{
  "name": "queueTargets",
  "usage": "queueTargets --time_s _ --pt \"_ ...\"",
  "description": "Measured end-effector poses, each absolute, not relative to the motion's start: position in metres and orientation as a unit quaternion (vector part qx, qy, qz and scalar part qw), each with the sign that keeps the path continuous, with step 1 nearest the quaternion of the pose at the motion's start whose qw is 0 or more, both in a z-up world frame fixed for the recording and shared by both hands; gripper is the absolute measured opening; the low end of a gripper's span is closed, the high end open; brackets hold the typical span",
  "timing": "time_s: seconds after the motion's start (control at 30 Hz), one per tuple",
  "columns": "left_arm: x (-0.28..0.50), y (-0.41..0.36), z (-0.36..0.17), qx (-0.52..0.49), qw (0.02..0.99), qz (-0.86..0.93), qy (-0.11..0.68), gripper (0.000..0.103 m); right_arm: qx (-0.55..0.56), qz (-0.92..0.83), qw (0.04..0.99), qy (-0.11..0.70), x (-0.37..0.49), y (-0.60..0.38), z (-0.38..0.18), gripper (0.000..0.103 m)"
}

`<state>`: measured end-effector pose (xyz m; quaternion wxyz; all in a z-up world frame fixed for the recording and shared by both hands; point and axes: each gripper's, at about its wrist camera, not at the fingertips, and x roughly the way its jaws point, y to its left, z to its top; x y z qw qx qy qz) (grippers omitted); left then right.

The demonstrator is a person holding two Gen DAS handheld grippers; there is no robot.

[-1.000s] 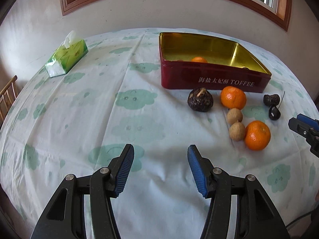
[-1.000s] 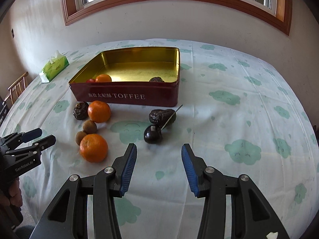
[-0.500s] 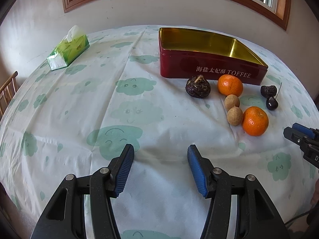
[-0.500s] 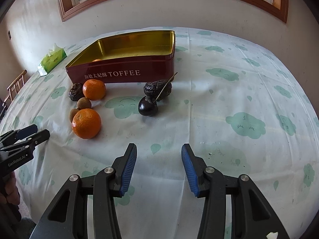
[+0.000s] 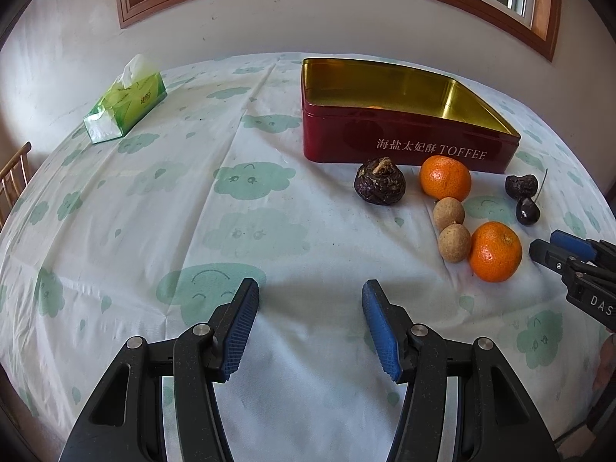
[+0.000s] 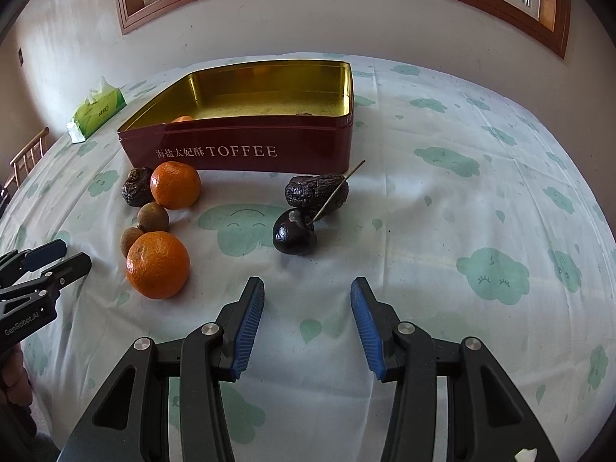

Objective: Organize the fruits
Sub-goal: 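Withdraw both tools from the tin and move toward the remaining fruits, then close the right tool on the dark plum while the left tool grasps the brown sprouted fruit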

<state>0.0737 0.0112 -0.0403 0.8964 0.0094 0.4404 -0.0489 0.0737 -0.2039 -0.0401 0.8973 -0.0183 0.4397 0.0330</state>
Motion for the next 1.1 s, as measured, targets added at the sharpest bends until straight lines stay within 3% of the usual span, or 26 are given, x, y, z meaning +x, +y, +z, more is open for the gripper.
queueTargets --time_s 0.3,0.4,0.47,0.67,1.1 --pt "0.096 0.001 -0.040 0.018 0.897 -0.050 0.439 0.057 -0.038 0.039 0.901 0.430 0.094 -0.195 -0.041 0.044" --pt "0.102 -0.003 -0.039 0.018 0.897 -0.053 0.439 0.057 -0.042 0.042 0.903 0.426 0.097 -0.193 -0.041 0.040" --pt "0.107 -0.006 -0.039 0.020 0.897 -0.054 0.438 0.057 -0.043 0.046 0.903 0.425 0.098 -0.192 -0.041 0.030" --pt "0.112 -0.012 -0.039 0.021 0.897 -0.060 0.438 0.057 -0.038 0.044 0.903 0.425 0.098 -0.194 -0.041 0.024" --pt "0.117 -0.021 -0.039 0.020 0.897 -0.068 0.437 0.057 -0.034 0.031 0.904 0.425 0.093 -0.206 -0.040 0.023"
